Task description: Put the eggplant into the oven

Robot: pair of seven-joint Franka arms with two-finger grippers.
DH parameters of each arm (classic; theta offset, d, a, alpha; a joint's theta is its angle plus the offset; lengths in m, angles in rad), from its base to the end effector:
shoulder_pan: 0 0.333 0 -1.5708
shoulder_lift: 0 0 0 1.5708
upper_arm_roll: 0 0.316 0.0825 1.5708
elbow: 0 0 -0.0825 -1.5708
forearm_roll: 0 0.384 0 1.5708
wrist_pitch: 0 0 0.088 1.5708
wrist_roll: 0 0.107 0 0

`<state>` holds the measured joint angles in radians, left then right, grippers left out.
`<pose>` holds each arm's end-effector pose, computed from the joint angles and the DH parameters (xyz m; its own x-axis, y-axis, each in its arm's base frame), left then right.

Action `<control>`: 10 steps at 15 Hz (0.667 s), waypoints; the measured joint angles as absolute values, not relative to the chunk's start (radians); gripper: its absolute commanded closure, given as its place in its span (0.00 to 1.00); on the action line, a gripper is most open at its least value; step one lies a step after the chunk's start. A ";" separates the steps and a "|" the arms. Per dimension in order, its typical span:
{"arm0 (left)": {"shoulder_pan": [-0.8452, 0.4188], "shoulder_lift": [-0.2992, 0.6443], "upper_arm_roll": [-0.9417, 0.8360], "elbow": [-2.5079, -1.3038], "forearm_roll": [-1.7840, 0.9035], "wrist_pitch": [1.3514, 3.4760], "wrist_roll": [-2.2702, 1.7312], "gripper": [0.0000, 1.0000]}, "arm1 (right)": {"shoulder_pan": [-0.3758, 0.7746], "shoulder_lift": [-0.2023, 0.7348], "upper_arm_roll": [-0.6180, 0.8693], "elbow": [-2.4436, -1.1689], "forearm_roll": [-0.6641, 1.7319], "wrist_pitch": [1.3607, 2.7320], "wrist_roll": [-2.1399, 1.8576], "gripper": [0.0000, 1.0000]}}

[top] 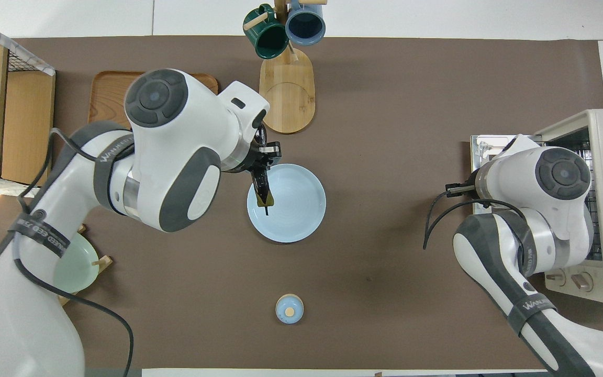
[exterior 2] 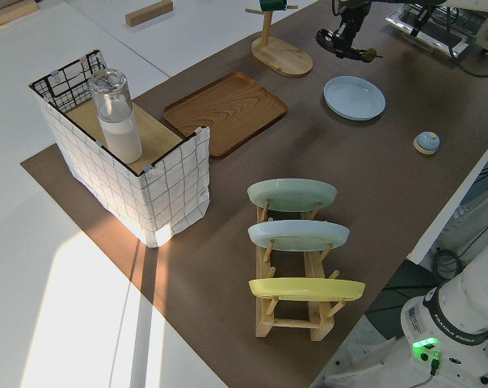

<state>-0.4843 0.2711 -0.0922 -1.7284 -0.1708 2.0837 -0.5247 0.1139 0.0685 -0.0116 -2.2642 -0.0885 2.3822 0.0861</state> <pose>0.5383 -0.3546 0.4331 0.9993 0.0280 -0.0233 0.0320 -0.9806 0.1932 0.5292 0.0535 0.3347 0.9954 0.0803 0.0528 0.0771 -0.9952 0.0604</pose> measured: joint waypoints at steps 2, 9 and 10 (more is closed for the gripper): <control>-0.519 0.266 -0.092 -1.812 -0.173 2.182 -0.525 1.00 | 0.142 0.069 -0.011 -2.246 -0.012 2.343 0.099 1.00; -0.598 0.299 -0.091 -1.962 -0.175 2.367 -0.525 1.00 | 0.171 0.073 -0.011 -2.200 0.113 2.294 0.101 0.00; -0.603 0.305 -0.091 -1.966 -0.175 2.373 -0.525 1.00 | 0.175 0.073 -0.011 -2.197 0.113 2.295 0.093 0.00</control>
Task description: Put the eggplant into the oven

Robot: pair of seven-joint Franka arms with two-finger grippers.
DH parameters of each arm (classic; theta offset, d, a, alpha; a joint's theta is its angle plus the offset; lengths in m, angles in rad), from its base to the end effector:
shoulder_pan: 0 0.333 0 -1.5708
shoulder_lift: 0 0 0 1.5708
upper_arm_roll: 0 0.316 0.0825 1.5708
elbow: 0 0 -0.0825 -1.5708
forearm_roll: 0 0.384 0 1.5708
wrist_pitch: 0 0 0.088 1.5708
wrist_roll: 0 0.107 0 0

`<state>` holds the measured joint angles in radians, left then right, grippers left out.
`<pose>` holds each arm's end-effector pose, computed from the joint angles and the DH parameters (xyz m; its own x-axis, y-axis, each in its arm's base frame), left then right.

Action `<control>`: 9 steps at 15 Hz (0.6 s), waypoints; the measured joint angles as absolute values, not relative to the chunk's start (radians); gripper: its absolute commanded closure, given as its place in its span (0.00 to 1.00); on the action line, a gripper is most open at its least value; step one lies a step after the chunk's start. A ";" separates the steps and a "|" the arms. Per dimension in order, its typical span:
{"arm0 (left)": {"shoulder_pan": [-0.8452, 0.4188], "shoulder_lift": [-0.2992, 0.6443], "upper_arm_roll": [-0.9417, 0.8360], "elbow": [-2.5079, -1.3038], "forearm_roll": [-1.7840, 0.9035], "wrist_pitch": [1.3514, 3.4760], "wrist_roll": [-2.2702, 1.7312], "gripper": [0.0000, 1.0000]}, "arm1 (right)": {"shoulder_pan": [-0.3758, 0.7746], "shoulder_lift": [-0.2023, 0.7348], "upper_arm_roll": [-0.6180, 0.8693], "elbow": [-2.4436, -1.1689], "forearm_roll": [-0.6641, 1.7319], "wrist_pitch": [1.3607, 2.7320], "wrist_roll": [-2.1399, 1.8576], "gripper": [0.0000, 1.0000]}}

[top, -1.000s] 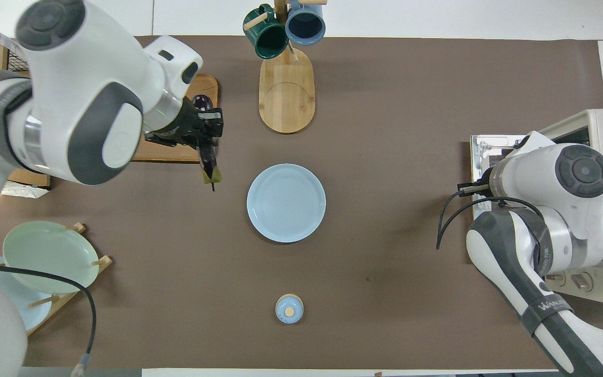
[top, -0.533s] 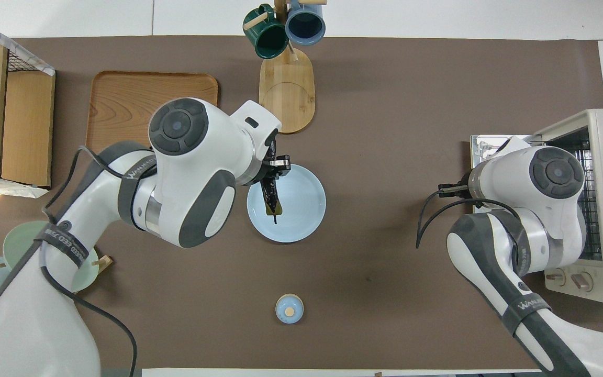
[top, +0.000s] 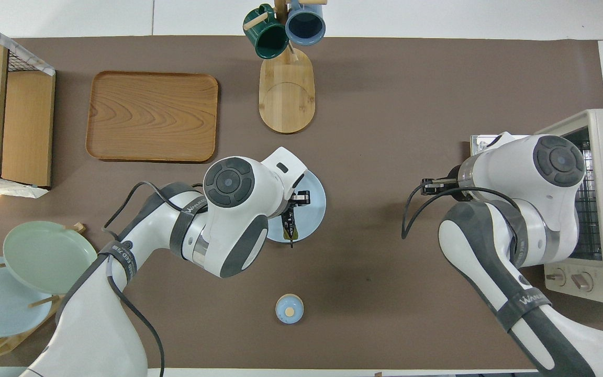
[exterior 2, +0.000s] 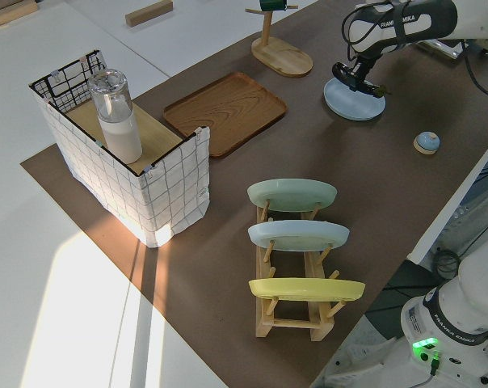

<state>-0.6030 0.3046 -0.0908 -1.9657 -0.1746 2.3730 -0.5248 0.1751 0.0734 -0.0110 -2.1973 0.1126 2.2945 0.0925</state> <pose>0.4763 -0.3954 0.3291 0.9990 -0.0440 -0.0005 -0.0431 -0.9819 0.1843 0.5352 0.0912 0.3531 0.9999 -0.0025 0.0127 -0.0014 -0.9962 -0.0867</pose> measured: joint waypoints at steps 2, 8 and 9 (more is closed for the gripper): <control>-0.605 0.307 -0.089 -1.970 -0.175 2.376 -0.524 1.00 | 0.185 0.073 -0.011 -2.177 0.113 2.282 0.073 0.00; -0.593 0.302 -0.077 -1.968 -0.175 2.373 -0.516 0.00 | 0.197 0.074 -0.010 -2.135 0.113 2.241 0.067 0.00; -0.580 0.294 -0.075 -1.962 -0.175 2.357 -0.511 0.00 | 0.205 0.074 -0.010 -2.135 0.113 2.241 0.067 0.00</control>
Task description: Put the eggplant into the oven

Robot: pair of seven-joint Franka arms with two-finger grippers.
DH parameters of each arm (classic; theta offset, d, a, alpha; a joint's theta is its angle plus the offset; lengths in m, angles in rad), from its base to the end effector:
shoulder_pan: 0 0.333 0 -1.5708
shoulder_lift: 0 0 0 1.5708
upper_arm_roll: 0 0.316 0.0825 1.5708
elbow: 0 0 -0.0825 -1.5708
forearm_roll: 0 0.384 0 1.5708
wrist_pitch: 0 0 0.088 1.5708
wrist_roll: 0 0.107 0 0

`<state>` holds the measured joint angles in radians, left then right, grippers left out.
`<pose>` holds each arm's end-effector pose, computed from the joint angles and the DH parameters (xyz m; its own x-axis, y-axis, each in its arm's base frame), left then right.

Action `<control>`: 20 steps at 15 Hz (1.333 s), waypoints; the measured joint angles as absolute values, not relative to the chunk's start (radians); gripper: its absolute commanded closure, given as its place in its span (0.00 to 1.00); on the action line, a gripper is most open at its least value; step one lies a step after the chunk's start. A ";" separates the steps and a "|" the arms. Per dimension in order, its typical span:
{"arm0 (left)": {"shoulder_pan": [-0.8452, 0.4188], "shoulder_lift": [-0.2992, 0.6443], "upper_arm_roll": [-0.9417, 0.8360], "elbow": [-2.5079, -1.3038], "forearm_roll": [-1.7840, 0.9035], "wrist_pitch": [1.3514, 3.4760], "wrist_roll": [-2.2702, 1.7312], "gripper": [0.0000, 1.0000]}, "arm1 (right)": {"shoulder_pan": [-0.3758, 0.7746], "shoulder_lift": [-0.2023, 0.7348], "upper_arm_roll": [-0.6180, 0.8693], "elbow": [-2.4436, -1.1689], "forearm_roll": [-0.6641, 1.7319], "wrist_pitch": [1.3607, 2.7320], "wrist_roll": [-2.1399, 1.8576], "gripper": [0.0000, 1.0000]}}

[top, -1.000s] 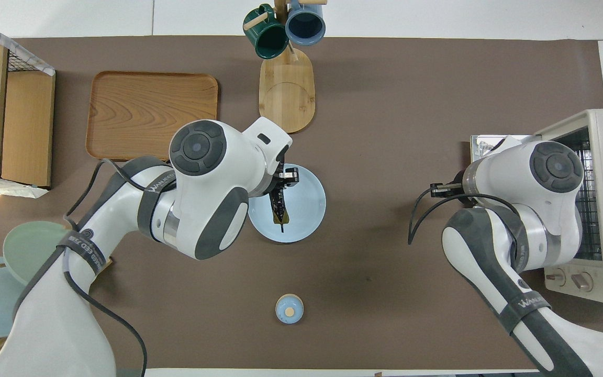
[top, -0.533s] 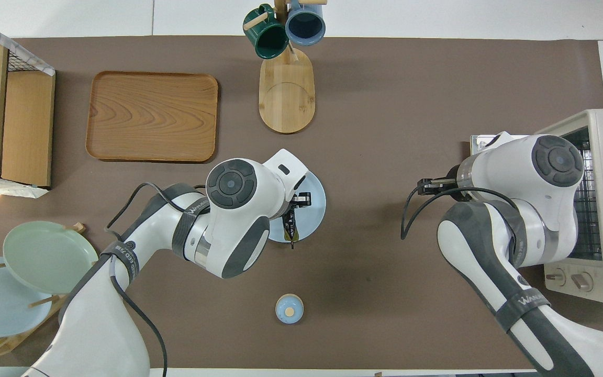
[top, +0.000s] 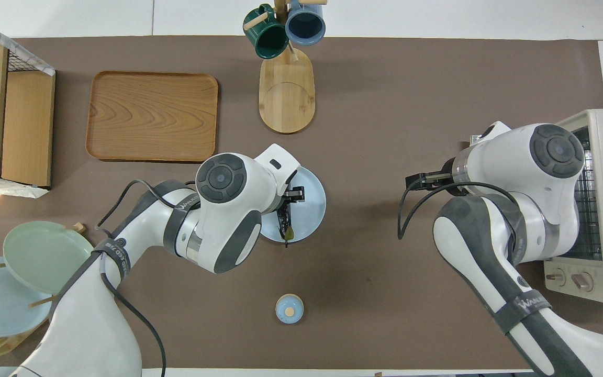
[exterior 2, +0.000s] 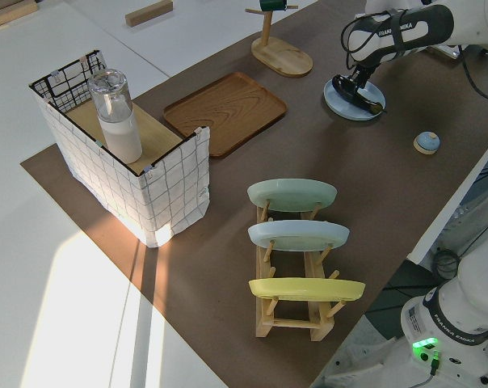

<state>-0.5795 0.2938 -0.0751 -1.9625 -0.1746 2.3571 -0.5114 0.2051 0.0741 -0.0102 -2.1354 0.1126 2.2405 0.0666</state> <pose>0.4904 -0.3767 0.3354 0.9998 -0.0211 0.0025 -0.0212 -0.9834 0.1802 0.5434 0.1107 0.3753 0.9980 0.0587 0.0219 0.0605 -0.9940 -0.0911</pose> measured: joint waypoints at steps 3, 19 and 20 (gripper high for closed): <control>-0.498 0.248 -0.069 -1.897 -0.175 2.196 -0.453 0.00 | 0.224 0.074 -0.010 -2.133 0.113 2.241 0.067 0.00; -0.009 0.062 -0.050 -1.639 -0.102 1.661 -0.020 0.00 | 0.792 0.632 -0.016 -1.428 -0.059 2.200 0.771 0.32; -0.010 0.050 -0.052 -1.620 -0.101 1.618 -0.020 0.00 | 0.795 0.636 -0.015 -1.444 -0.059 2.223 0.771 0.37</control>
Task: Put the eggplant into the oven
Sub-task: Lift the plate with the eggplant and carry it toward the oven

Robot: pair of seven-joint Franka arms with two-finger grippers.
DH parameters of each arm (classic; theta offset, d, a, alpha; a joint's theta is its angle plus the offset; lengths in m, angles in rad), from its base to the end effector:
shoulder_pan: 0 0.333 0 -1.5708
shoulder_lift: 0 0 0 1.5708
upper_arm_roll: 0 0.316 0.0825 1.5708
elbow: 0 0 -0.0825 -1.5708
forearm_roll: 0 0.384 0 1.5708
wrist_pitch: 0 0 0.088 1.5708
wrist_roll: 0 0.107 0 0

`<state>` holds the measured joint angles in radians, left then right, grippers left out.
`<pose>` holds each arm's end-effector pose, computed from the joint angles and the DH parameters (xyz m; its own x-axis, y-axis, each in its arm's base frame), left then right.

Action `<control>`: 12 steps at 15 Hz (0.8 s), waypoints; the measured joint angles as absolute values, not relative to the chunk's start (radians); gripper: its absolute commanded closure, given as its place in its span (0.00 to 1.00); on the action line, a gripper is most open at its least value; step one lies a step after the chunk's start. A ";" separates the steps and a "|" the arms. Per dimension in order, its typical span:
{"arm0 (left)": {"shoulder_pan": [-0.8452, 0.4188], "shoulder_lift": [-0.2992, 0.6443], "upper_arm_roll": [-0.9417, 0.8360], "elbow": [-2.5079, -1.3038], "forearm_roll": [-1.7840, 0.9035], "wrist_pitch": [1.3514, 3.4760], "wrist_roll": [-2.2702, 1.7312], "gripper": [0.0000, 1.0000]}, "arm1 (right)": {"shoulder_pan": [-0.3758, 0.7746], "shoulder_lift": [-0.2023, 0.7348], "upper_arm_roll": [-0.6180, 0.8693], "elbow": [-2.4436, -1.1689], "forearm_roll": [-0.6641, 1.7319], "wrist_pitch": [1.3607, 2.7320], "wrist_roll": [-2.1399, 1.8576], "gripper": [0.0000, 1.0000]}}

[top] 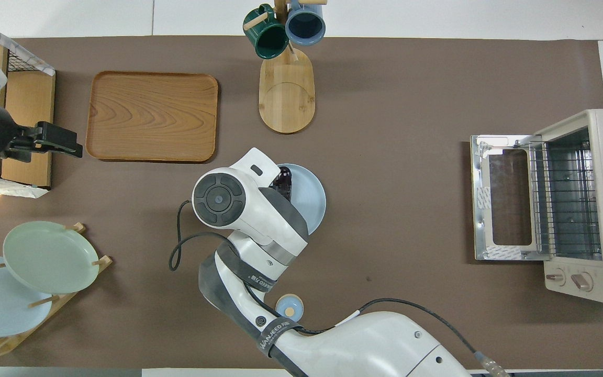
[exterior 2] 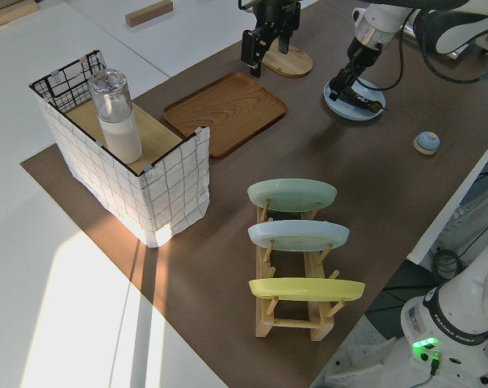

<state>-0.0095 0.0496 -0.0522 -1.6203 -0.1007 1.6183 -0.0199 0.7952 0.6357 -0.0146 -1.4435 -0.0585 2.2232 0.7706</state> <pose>0.5691 -0.0448 0.5778 0.9979 -0.0371 -0.0538 -0.0315 -0.9943 0.1016 0.5200 0.5153 0.3303 0.9888 0.0411 0.1437 0.0496 -0.9972 -0.0563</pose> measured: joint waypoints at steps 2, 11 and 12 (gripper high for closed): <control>-0.010 0.030 -0.057 -1.589 -0.074 1.545 -0.020 0.00 | 0.817 0.636 -0.013 -1.476 -0.059 2.247 0.771 0.48; -0.022 0.001 -0.071 -1.619 -0.026 1.520 -0.020 0.00 | 0.838 0.636 -0.015 -1.531 -0.138 2.246 0.772 1.00; -0.022 -0.005 -0.071 -1.619 -0.026 1.520 -0.020 0.00 | 0.838 0.634 -0.015 -1.532 -0.145 2.242 0.772 1.00</control>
<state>-0.0217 -0.0047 -0.0707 -1.6194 -0.0256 1.5199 -0.0199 0.8383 0.6337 -0.0151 -1.5317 -0.1449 2.2423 0.7724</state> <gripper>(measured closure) 0.000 0.850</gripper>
